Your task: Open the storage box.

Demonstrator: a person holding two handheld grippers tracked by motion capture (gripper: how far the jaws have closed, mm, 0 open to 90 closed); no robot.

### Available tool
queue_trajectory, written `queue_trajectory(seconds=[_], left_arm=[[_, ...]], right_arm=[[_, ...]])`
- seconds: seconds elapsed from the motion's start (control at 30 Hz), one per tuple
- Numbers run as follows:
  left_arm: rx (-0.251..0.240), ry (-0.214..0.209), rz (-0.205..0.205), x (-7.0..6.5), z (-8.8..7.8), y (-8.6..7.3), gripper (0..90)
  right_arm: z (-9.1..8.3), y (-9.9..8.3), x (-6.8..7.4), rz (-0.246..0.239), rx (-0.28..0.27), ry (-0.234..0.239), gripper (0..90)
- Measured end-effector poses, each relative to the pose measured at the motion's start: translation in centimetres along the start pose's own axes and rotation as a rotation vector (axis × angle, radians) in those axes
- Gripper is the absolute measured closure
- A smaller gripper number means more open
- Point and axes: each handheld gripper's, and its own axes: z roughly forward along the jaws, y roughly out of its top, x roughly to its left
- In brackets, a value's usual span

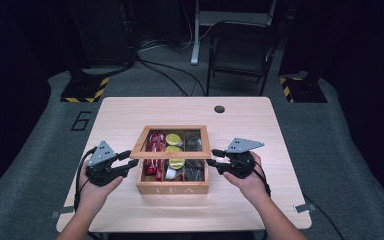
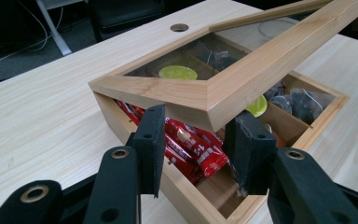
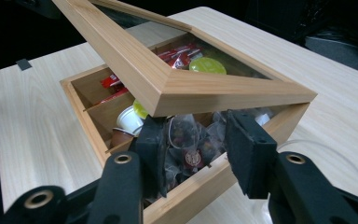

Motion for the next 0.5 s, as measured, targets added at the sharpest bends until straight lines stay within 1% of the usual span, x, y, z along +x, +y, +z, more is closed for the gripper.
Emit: queue_trajectory(seconds=[0.07,0.1,0.17,0.23,0.33,0.4,0.5], left_arm=[[-0.003,0.002,0.001,0.1,0.0,0.2,58.9],[-0.001,0.004,0.004,0.1,0.0,0.2,58.9],[-0.007,0.005,-0.001,0.2,0.0,0.4,58.9],[-0.01,0.006,-0.002,0.3,0.0,0.5,58.8],[-0.024,0.011,-0.006,0.4,0.1,0.7,58.8],[-0.016,0.004,-0.008,0.5,0.0,0.9,58.8],[-0.025,0.009,-0.01,0.6,0.1,1.0,58.8]], right_arm=[[0.1,0.3,0.1,-0.02,0.006,-0.001,56.8],[0.2,0.4,0.1,-0.018,0.003,-0.006,55.9],[0.4,0.7,0.1,-0.027,0.006,-0.021,54.8],[0.5,0.9,-0.1,-0.026,-0.001,-0.026,54.9],[0.6,1.1,-0.4,0.005,-0.011,-0.027,55.8],[0.6,1.2,-0.7,0.004,-0.011,-0.019,56.0],[0.7,1.5,-0.8,0.01,-0.005,-0.025,56.4]])
